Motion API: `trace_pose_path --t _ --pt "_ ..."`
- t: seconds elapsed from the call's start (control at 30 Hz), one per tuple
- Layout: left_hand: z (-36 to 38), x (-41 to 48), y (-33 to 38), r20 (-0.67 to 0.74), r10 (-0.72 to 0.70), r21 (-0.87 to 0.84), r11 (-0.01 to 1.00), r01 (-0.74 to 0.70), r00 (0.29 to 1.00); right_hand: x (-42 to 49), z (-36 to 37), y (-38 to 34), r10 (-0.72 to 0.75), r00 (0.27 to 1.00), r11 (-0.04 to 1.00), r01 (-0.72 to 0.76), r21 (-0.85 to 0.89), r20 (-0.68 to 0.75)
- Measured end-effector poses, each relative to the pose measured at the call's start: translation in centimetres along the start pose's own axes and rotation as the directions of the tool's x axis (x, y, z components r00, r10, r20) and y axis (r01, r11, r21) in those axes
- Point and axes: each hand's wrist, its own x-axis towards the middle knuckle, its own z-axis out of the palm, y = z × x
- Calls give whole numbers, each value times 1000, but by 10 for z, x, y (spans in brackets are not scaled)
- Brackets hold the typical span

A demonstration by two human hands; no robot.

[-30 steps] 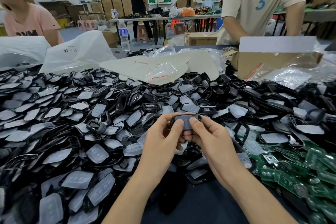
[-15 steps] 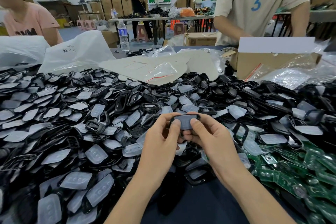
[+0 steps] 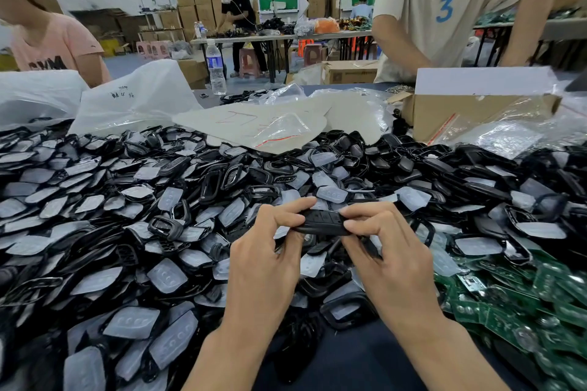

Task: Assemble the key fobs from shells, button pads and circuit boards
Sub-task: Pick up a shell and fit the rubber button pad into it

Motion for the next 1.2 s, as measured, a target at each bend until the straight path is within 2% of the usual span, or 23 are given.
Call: trace_pose_path --t 0.23,0.27,0.33,0.43,0.53,0.57,0.63,0.7,0.77,0.83,0.93,1.07,1.2 --pt "-1 1 -1 10 -21 -8 1000 21 1000 2 0 -1 -18 1000 1000 18 -2 -5" --pt "-1 2 -2 23 -58 -6 998 58 998 2 2 -3 38 999 999 -39 15 14" --pt "-2 5 -4 80 -185 -20 982 187 979 4 7 -8 253 966 964 -257 70 60" --pt "-16 23 -15 203 -355 22 933 358 913 20 27 -14 579 782 757 -621 202 231" --pt "-43 48 -30 247 -392 155 919 363 886 48 60 -10 706 582 535 -812 233 403" --pt "-56 57 -34 249 -410 185 909 373 877 57 71 -8 726 525 503 -846 177 444" --pt "-85 73 -43 252 -456 249 883 398 854 71 89 -3 745 431 531 -845 -62 509" --pt "-119 90 -52 228 -475 318 861 396 850 81 100 -5 769 382 613 -666 -424 512" --pt "-154 106 -64 174 -492 400 827 396 853 91 106 -15 765 453 638 -434 -636 458" --pt "-188 121 -80 103 -529 496 761 418 842 101 116 -35 710 528 682 -353 -640 465" --pt "-236 136 -107 -9 -599 653 603 458 801 122 146 -72 559 601 808 -240 -538 572" --pt "-281 142 -149 -121 -678 743 422 519 725 158 206 -110 380 658 923 -223 -314 650" --pt "-303 140 -187 -169 -724 819 275 504 669 184 255 -118 356 636 934 -276 -228 684"
